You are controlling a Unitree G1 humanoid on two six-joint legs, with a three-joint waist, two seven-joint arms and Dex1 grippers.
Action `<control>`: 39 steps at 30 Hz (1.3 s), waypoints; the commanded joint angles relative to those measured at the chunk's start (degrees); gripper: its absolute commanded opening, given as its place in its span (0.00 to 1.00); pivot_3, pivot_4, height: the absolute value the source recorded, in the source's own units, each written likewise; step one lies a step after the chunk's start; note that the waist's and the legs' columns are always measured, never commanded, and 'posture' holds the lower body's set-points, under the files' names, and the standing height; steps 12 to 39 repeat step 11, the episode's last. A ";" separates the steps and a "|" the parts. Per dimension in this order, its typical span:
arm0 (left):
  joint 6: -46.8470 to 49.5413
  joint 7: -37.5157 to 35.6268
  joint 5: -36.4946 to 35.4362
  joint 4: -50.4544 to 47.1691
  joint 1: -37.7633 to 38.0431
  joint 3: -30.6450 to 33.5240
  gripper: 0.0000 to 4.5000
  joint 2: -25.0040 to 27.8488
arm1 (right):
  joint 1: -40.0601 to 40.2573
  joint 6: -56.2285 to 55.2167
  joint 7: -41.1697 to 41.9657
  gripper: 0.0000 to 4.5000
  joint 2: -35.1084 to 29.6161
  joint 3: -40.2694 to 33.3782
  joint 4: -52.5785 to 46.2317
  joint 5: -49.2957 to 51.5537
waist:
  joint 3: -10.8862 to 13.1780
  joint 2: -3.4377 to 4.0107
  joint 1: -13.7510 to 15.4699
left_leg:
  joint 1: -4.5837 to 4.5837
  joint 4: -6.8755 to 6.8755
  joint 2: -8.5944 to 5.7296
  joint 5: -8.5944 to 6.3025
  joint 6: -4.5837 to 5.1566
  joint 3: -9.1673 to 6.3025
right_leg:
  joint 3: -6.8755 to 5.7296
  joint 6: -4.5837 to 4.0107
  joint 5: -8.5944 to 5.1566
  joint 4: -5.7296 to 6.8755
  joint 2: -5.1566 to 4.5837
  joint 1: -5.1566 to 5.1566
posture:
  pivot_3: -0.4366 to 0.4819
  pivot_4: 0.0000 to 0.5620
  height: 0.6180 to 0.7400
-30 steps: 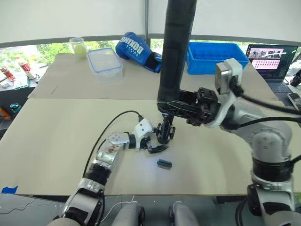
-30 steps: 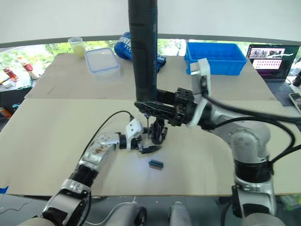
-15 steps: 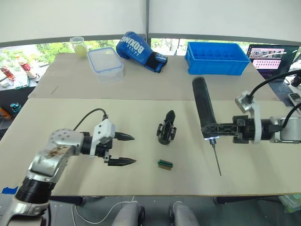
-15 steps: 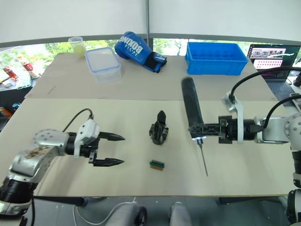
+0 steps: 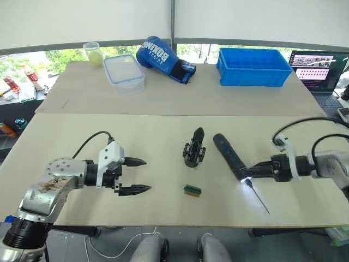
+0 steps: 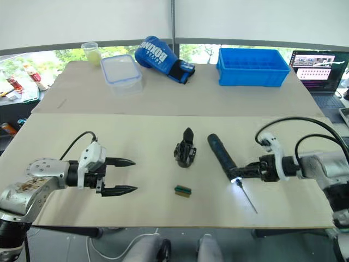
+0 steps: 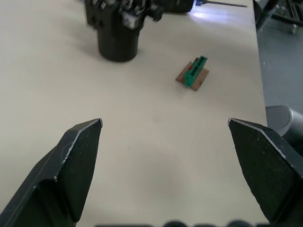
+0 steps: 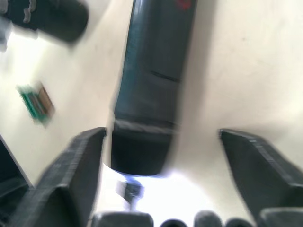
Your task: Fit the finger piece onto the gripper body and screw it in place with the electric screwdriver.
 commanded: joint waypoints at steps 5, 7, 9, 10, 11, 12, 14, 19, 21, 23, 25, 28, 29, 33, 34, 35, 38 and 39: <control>6.29 -2.16 -7.33 -1.33 3.94 14.21 1.00 9.17 | 4.62 -29.78 19.05 0.99 -5.20 -15.54 7.27 -4.68 | 0.14 0.22 -0.46 | 0.34 -0.06 0.07 0.00 -0.03 0.10 | 0.02 0.03 0.01 -0.01 0.05 0.20 | 0.48 0.27 1.00; 6.08 -2.02 -7.27 -0.90 5.01 16.29 1.00 10.43 | 3.69 -33.40 20.48 0.99 -4.72 -16.75 11.28 -6.31 | 0.14 0.22 -0.49 | 0.45 -0.11 0.18 -0.01 -0.05 0.11 | 0.05 0.01 0.00 -0.03 0.01 0.24 | 0.48 0.27 1.00; 5.64 -1.56 -7.23 -0.95 5.54 17.28 1.00 10.66 | 2.52 -34.75 21.54 0.99 -4.20 -17.24 14.02 -7.36 | 0.17 0.28 -0.50 | 0.46 -0.10 0.24 0.00 -0.12 0.13 | 0.08 -0.01 0.00 -0.03 -0.01 0.23 | 0.48 0.27 1.00; 4.35 -1.81 -6.58 -0.84 5.96 17.23 1.00 10.45 | 2.39 -35.48 21.17 0.99 -3.66 -17.34 14.29 -8.03 | 0.20 0.32 -0.50 | 0.45 -0.10 0.26 0.01 -0.14 0.15 | 0.12 -0.01 0.00 -0.01 -0.04 0.23 | 0.48 0.27 1.00; 3.55 -1.77 -6.12 -0.92 6.06 16.87 1.00 10.20 | 2.01 -36.27 21.04 0.99 -3.21 -17.34 14.97 -8.73 | 0.20 0.32 -0.50 | 0.43 -0.11 0.27 0.03 -0.18 0.16 | 0.16 -0.02 0.00 0.00 -0.05 0.21 | 0.48 0.27 1.00; 3.55 -1.77 -6.12 -0.92 6.06 16.87 1.00 10.20 | 2.01 -36.27 21.04 0.99 -3.21 -17.34 14.97 -8.73 | 0.20 0.32 -0.50 | 0.43 -0.11 0.27 0.03 -0.18 0.16 | 0.16 -0.02 0.00 0.00 -0.05 0.21 | 0.48 0.27 1.00; 3.55 -1.77 -6.12 -0.92 6.06 16.87 1.00 10.20 | 2.01 -36.27 21.04 0.99 -3.21 -17.34 14.97 -8.73 | 0.20 0.32 -0.50 | 0.43 -0.11 0.27 0.03 -0.18 0.16 | 0.16 -0.02 0.00 0.00 -0.05 0.21 | 0.48 0.27 1.00; 3.55 -1.77 -6.12 -0.92 6.06 16.87 1.00 10.20 | 2.01 -36.27 21.04 0.99 -3.21 -17.34 14.97 -8.73 | 0.20 0.32 -0.50 | 0.43 -0.11 0.27 0.03 -0.18 0.16 | 0.16 -0.02 0.00 0.00 -0.05 0.21 | 0.48 0.27 1.00; 3.55 -1.77 -6.12 -0.92 6.06 16.87 1.00 10.20 | 2.01 -36.27 21.04 0.99 -3.21 -17.34 14.97 -8.73 | 0.20 0.32 -0.50 | 0.43 -0.11 0.27 0.03 -0.18 0.16 | 0.16 -0.02 0.00 0.00 -0.05 0.21 | 0.48 0.27 1.00; 3.55 -1.77 -6.12 -0.92 6.06 16.87 1.00 10.20 | 2.01 -36.27 21.04 0.99 -3.21 -17.34 14.97 -8.73 | 0.20 0.32 -0.50 | 0.43 -0.11 0.27 0.03 -0.18 0.16 | 0.16 -0.02 0.00 0.00 -0.05 0.21 | 0.48 0.27 1.00; 3.55 -1.77 -6.12 -0.92 6.06 16.87 1.00 10.20 | 2.01 -36.27 21.04 0.99 -3.21 -17.34 14.97 -8.73 | 0.20 0.32 -0.50 | 0.43 -0.11 0.27 0.03 -0.18 0.16 | 0.16 -0.02 0.00 0.00 -0.05 0.21 | 0.48 0.27 1.00; 3.55 -1.77 -6.12 -0.92 6.06 16.87 1.00 10.20 | 2.01 -36.27 21.04 0.99 -3.21 -17.34 14.97 -8.73 | 0.20 0.32 -0.50 | 0.43 -0.11 0.27 0.03 -0.18 0.16 | 0.16 -0.02 0.00 0.00 -0.05 0.21 | 0.48 0.27 1.00; 3.55 -1.77 -6.12 -0.92 6.06 16.87 1.00 10.20 | 2.01 -36.27 21.04 0.99 -3.21 -17.34 14.97 -8.73 | 0.20 0.32 -0.50 | 0.43 -0.11 0.27 0.03 -0.18 0.16 | 0.16 -0.02 0.00 0.00 -0.05 0.21 | 0.48 0.27 1.00; 3.55 -1.77 -6.12 -0.92 6.06 16.87 1.00 10.20 | 2.01 -36.27 21.04 0.99 -3.21 -17.34 14.97 -8.73 | 0.20 0.32 -0.50 | 0.43 -0.11 0.27 0.03 -0.18 0.16 | 0.16 -0.02 0.00 0.00 -0.05 0.21 | 0.48 0.27 1.00; 3.55 -1.77 -6.12 -0.92 6.06 16.87 1.00 10.20 | 2.01 -36.27 21.04 0.99 -3.21 -17.34 14.97 -8.73 | 0.20 0.32 -0.50 | 0.43 -0.11 0.27 0.03 -0.18 0.16 | 0.16 -0.02 0.00 0.00 -0.05 0.21 | 0.48 0.27 1.00; 3.55 -1.77 -6.12 -0.92 6.06 16.87 1.00 10.20 | 2.01 -36.27 21.04 0.99 -3.21 -17.34 14.97 -8.73 | 0.20 0.32 -0.50 | 0.43 -0.11 0.27 0.03 -0.18 0.16 | 0.16 -0.02 0.00 0.00 -0.05 0.21 | 0.48 0.27 1.00; 3.55 -1.77 -6.12 -0.92 6.06 16.87 1.00 10.20 | 2.01 -36.27 21.04 0.99 -3.21 -17.34 14.97 -8.73 | 0.20 0.32 -0.50 | 0.43 -0.11 0.27 0.03 -0.18 0.16 | 0.16 -0.02 0.00 0.00 -0.05 0.21 | 0.48 0.27 1.00; 3.55 -1.77 -6.12 -0.92 6.06 16.87 1.00 10.20 | 2.01 -36.27 21.04 0.99 -3.21 -17.34 14.97 -8.73 | 0.20 0.32 -0.50 | 0.43 -0.11 0.27 0.03 -0.18 0.16 | 0.16 -0.02 0.00 0.00 -0.05 0.21 | 0.48 0.27 1.00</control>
